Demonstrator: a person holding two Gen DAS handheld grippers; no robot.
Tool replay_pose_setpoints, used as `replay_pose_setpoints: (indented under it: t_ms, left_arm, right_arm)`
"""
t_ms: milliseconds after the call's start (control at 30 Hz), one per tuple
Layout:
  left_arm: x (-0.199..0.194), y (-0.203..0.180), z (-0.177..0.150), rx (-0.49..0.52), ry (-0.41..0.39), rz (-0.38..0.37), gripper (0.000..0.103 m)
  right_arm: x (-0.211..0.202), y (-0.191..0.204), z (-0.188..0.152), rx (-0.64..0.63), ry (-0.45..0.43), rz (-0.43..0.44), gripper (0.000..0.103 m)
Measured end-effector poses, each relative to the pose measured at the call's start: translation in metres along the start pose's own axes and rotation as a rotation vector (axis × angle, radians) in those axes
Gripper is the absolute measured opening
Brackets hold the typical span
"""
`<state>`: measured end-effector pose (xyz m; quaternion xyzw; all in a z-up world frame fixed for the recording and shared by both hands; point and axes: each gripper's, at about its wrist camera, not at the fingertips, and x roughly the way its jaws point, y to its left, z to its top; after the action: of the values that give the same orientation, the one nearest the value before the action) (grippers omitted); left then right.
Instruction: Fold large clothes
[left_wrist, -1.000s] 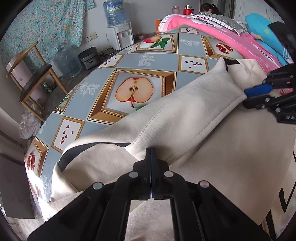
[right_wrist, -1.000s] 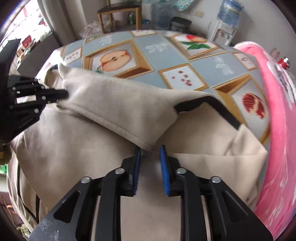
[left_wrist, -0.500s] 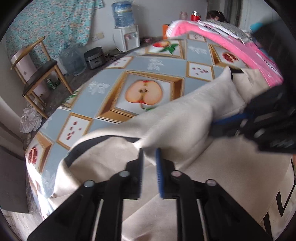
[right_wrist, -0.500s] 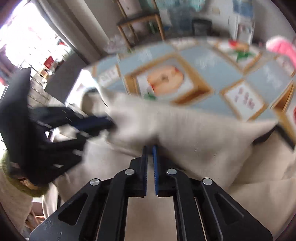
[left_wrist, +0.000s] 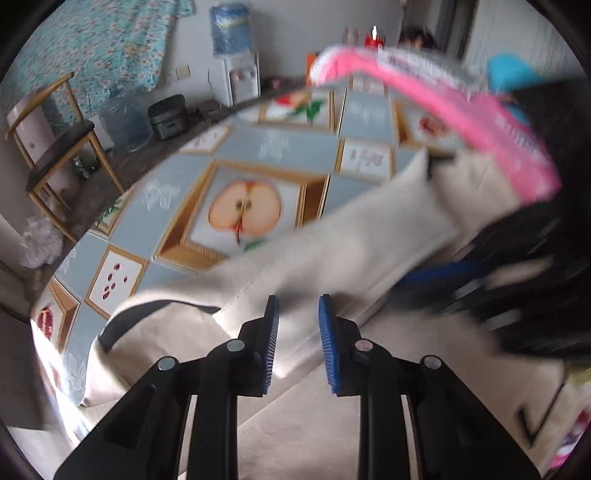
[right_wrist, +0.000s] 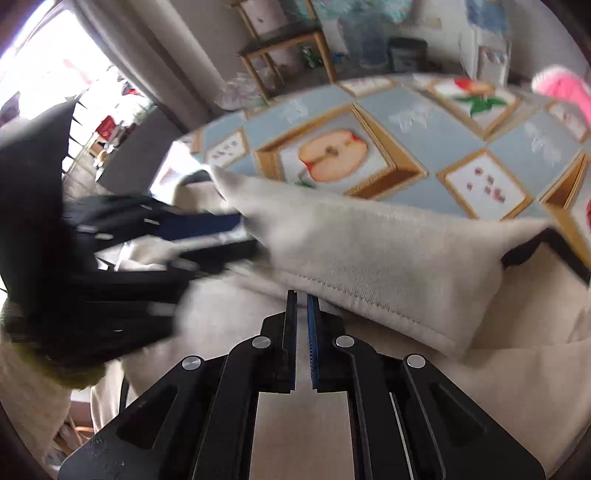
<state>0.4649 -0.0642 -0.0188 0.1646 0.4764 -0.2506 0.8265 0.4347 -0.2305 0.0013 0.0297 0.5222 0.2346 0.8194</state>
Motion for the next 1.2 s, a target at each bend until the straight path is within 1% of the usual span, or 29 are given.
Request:
replay_pose_setpoints:
  t_ms: [33, 67, 100, 167, 200, 267, 333, 400, 433, 500, 567, 633, 700, 767, 800, 833, 867, 933, 967, 1000, 1033, 1067, 1100, 1133, 1200]
  left_arm:
    - [0.003, -0.001, -0.004, 0.01, 0.0, 0.006, 0.022]
    - [0.003, 0.0, -0.006, 0.003, -0.019, 0.001, 0.022]
    - [0.003, 0.002, -0.007, -0.011, -0.021, -0.01, 0.022]
    - [0.004, 0.005, -0.008, -0.028, -0.019, -0.019, 0.022]
    - [0.005, 0.004, -0.008, -0.022, -0.019, -0.013, 0.024]
    - [0.004, 0.001, -0.008, 0.003, -0.019, 0.008, 0.024]
    - [0.004, 0.001, -0.008, 0.023, -0.017, 0.044, 0.024]
    - [0.005, 0.006, -0.009, 0.025, -0.016, 0.059, 0.024]
    - [0.004, 0.009, -0.008, 0.016, -0.015, 0.057, 0.024]
    - [0.002, 0.015, -0.008, -0.011, -0.018, 0.043, 0.021]
    - [-0.006, 0.017, -0.007, -0.031, -0.053, 0.018, 0.02]
    - [-0.016, 0.013, -0.005, -0.018, -0.111, -0.011, 0.02]
    - [-0.019, 0.006, 0.0, -0.003, -0.134, -0.042, 0.02]
    - [-0.014, 0.0, 0.005, 0.005, -0.119, -0.036, 0.02]
    - [-0.007, -0.002, 0.007, 0.011, -0.098, -0.026, 0.02]
    - [0.003, -0.005, 0.007, 0.021, -0.06, 0.002, 0.02]
    - [0.009, -0.006, 0.007, 0.025, -0.05, 0.014, 0.02]
    - [0.011, -0.005, 0.006, 0.019, -0.056, 0.005, 0.02]
    - [0.011, -0.004, 0.004, 0.014, -0.051, 0.002, 0.02]
    - [0.01, -0.003, 0.002, 0.013, -0.05, 0.003, 0.02]
    - [0.009, -0.003, 0.0, 0.016, -0.051, 0.004, 0.02]
    - [0.009, -0.003, -0.003, 0.022, -0.055, 0.005, 0.02]
    - [0.009, -0.002, -0.005, 0.023, -0.062, 0.003, 0.02]
    - [0.009, -0.001, -0.006, 0.02, -0.068, -0.001, 0.02]
    - [0.01, 0.0, -0.006, 0.009, -0.075, -0.01, 0.02]
  right_arm:
    - [-0.01, 0.002, 0.001, -0.011, -0.021, 0.004, 0.008]
    - [-0.02, 0.0, 0.004, -0.013, -0.046, -0.001, 0.008]
    - [-0.027, -0.002, 0.01, -0.004, -0.068, -0.003, 0.008]
    - [-0.031, -0.01, 0.023, 0.031, -0.088, 0.003, 0.008]
    - [-0.025, -0.015, 0.031, 0.055, -0.084, 0.018, 0.008]
    - [-0.006, -0.019, 0.035, 0.091, -0.042, 0.052, 0.008]
    - [0.019, -0.014, 0.027, 0.094, 0.006, 0.036, 0.008]
    - [0.029, -0.015, 0.016, 0.118, 0.025, 0.05, 0.008]
    - [0.03, -0.018, 0.011, 0.133, 0.032, 0.07, 0.008]
    - [0.032, -0.02, 0.004, 0.125, 0.028, 0.077, 0.008]
    - [0.031, -0.019, -0.002, 0.114, 0.027, 0.071, 0.008]
    - [0.034, -0.019, 0.001, 0.113, 0.019, 0.062, 0.005]
    - [0.041, -0.018, 0.006, 0.126, 0.019, 0.067, 0.004]
    - [0.045, -0.019, 0.007, 0.13, 0.012, 0.069, 0.004]
    - [0.044, -0.019, 0.005, 0.132, 0.004, 0.068, 0.004]
    - [0.045, -0.019, 0.003, 0.129, -0.002, 0.064, 0.004]
    - [0.045, -0.018, 0.002, 0.121, -0.006, 0.058, 0.004]
    - [0.043, -0.02, 0.0, 0.112, 0.006, 0.056, 0.004]
    - [0.039, -0.022, 0.001, 0.115, 0.014, 0.068, 0.004]
    - [0.032, -0.026, 0.001, 0.122, 0.014, 0.075, 0.009]
    - [0.02, -0.03, 0.0, 0.129, -0.004, 0.063, 0.014]
    - [0.004, -0.036, -0.001, 0.134, -0.04, 0.017, 0.035]
    - [-0.008, -0.043, -0.003, 0.141, -0.066, -0.021, 0.053]
    - [-0.02, -0.051, -0.006, 0.155, -0.086, -0.047, 0.055]
    - [-0.029, -0.068, -0.012, 0.194, -0.065, -0.065, 0.055]
